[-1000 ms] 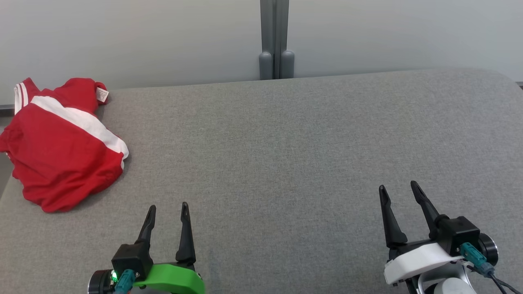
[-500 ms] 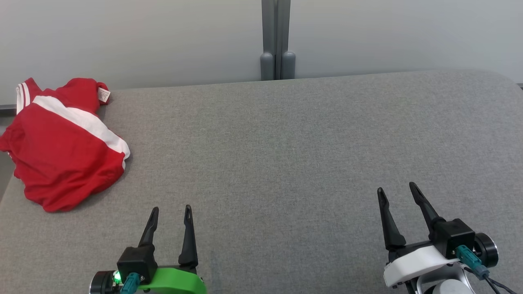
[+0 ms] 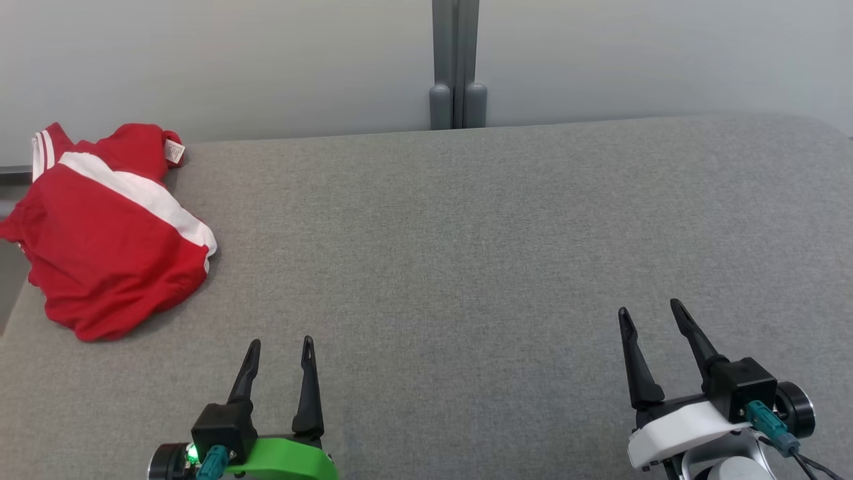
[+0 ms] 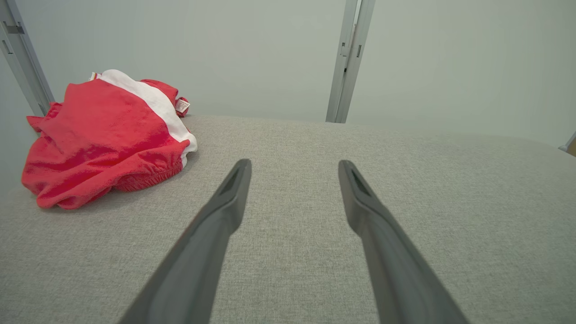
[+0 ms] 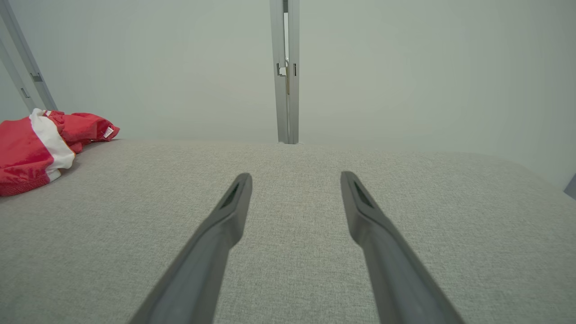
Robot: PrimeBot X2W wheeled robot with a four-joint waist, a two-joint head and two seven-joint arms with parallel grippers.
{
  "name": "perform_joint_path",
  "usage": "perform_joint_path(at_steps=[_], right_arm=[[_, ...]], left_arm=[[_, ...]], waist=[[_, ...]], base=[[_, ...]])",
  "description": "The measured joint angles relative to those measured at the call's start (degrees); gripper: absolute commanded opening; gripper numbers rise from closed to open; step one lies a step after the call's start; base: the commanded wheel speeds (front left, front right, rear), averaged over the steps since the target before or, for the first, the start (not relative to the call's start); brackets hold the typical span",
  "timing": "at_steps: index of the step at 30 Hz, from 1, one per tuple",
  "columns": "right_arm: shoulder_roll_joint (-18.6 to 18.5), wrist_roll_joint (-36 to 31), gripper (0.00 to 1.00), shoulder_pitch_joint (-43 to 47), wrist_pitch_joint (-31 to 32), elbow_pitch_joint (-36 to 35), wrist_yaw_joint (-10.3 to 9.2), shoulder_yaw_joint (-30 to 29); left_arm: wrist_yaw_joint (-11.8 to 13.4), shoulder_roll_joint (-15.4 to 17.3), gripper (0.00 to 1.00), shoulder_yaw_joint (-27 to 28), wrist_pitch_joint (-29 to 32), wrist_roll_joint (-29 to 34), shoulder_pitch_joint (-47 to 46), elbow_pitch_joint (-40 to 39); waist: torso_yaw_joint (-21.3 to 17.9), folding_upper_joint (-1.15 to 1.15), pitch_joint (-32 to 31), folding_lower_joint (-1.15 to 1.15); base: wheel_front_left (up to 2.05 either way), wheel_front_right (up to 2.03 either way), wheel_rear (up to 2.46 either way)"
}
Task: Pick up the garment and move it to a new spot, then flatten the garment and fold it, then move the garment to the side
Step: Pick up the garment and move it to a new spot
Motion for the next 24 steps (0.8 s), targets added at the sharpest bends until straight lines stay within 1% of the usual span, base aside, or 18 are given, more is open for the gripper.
perform_joint_path(at_steps=[6, 10, 13, 24], right_arm=[[-0.02, -0.11, 1.0, 0.12, -0.01, -0.58, 0.0, 0.21], [-0.01, -0.11, 1.0, 0.21, -0.02, -1.13, 0.0, 0.41], [-0.02, -0.1, 1.0, 0.18, -0.02, -1.29, 0.0, 0.63], [0.02, -0.08, 1.0, -0.42, -0.02, -0.99, 0.0, 2.12]], left_arm=[[-0.11, 0.0, 1.0, -0.11, -0.01, 0.01, -0.16, 0.02], [-0.15, 0.01, 1.0, -0.18, -0.01, 0.13, -0.5, -0.07], [-0.19, 0.01, 1.0, -0.09, -0.01, 0.4, -0.74, -0.26], [-0.56, 0.05, 1.0, 0.65, -0.01, 0.47, -1.06, -0.67]], waist=[[2.22, 0.0, 0.14, 0.0], [5.0, 0.0, 0.21, 0.0], [7.39, 0.0, 0.27, 0.0], [18.78, 0.0, 0.53, 0.0]], base=[[0.0, 0.0, 0.0], [0.0, 0.0, 0.0], [0.0, 0.0, 0.0], [0.0, 0.0, 0.0]])
